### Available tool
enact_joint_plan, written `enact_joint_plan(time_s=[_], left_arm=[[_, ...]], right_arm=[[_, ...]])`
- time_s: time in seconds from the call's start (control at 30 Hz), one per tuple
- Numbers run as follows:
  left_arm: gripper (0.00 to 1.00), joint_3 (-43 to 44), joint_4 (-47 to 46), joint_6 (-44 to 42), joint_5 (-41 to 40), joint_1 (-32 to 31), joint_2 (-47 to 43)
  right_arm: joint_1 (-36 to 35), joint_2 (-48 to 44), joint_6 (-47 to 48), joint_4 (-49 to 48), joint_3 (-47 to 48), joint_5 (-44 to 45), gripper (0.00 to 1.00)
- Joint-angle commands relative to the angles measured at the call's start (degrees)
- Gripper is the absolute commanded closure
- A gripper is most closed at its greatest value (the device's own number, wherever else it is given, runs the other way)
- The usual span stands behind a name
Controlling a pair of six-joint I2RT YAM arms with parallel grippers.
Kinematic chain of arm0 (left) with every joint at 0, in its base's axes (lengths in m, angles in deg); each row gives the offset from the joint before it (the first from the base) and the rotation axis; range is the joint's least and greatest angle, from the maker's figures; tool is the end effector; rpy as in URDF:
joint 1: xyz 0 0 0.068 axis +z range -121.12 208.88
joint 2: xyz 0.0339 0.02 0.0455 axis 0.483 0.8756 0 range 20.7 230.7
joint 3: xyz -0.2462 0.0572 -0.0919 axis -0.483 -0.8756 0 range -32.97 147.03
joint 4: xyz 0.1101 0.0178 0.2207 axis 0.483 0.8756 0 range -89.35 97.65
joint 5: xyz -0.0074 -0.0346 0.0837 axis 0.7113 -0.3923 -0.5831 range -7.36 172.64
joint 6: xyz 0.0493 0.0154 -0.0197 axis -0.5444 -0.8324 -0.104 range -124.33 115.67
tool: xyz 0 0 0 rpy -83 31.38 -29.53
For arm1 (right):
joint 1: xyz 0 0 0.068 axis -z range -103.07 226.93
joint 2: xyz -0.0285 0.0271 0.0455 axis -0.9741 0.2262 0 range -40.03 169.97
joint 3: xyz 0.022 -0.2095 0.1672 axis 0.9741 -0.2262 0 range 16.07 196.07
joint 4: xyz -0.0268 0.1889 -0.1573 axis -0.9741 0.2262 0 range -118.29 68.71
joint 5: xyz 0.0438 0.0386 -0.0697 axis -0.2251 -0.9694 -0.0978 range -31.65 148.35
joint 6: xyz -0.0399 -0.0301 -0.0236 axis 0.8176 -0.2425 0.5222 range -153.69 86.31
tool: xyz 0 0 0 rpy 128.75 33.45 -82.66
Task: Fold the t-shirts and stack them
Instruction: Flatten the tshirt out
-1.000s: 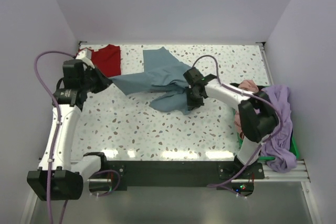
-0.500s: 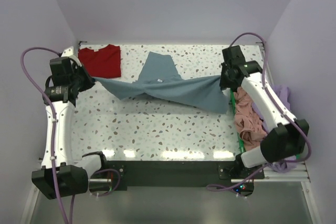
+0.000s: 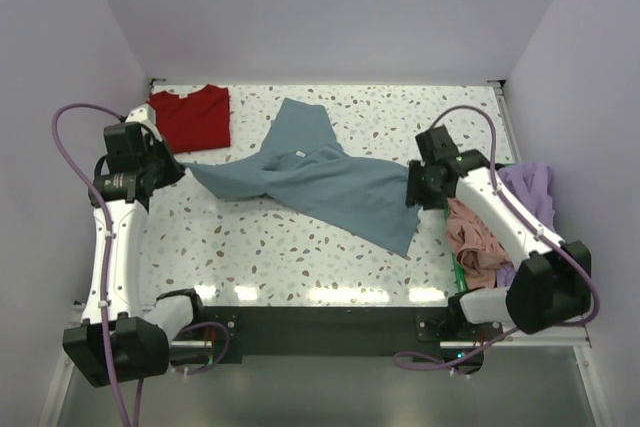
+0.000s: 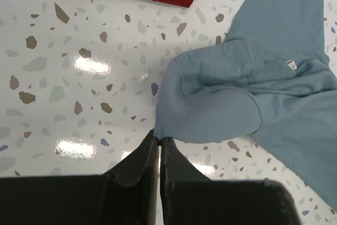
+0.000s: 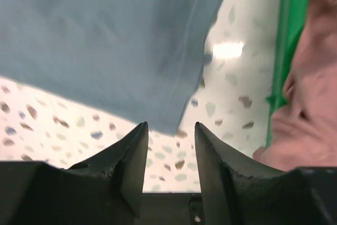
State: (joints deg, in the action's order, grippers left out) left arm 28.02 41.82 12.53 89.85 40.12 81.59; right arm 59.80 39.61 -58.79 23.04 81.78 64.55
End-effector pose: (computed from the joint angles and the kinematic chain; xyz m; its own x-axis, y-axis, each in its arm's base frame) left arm 0.2041 0.0357 0.3280 -0.5875 -0.4100 -0.6977 -0.2830 0.9118 -0.2975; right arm 0.2471 0.0719 0.2709 -0.8918 0.1666 -0.4206 0.1423 0.9858 0.0887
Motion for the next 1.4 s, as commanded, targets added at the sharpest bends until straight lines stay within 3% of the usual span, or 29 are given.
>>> enact_joint_plan(time_s=[0.0, 0.17, 0.47, 0.93, 1.03, 1.23, 1.37], left_arm=[[1.00, -0.61, -2.58, -1.31, -0.35, 0.53, -1.91], [1.00, -1.23, -3.29, -1.22, 0.44, 0.53, -1.38], [1.00, -2.10, -3.11, -2.01, -0.08, 0.53, -2.26], [1.00, -2.98, -3.11, -2.62, -1.23, 0.44, -2.96], [1.00, -3.51, -3.55, -2.80, -1.49, 0.44, -3.14], [1.00, -4.83, -5.39, -2.10, -2.10, 0.53, -1.91], [1.00, -7.55, -10.21, 2.72, 0.26, 0.44, -0.50]], right_arm=[[-3.70, -5.36, -4.42, -0.27, -9.09, -2.95, 0.57], [-6.43, -9.85, -8.38, -3.33, -18.32, -4.44, 0.61], [-6.61, -7.66, -10.14, -10.97, -26.86, -6.02, 0.62], [-6.60, 0.43, -9.79, -16.27, -27.13, -5.67, 0.63], [-6.61, 0.61, -9.62, -16.00, -27.48, -5.76, 0.71], [-6.52, -3.68, -9.96, -11.45, -24.51, -10.93, 1.00], [-6.52, -10.81, -10.84, -4.32, -16.95, -10.86, 1.00]])
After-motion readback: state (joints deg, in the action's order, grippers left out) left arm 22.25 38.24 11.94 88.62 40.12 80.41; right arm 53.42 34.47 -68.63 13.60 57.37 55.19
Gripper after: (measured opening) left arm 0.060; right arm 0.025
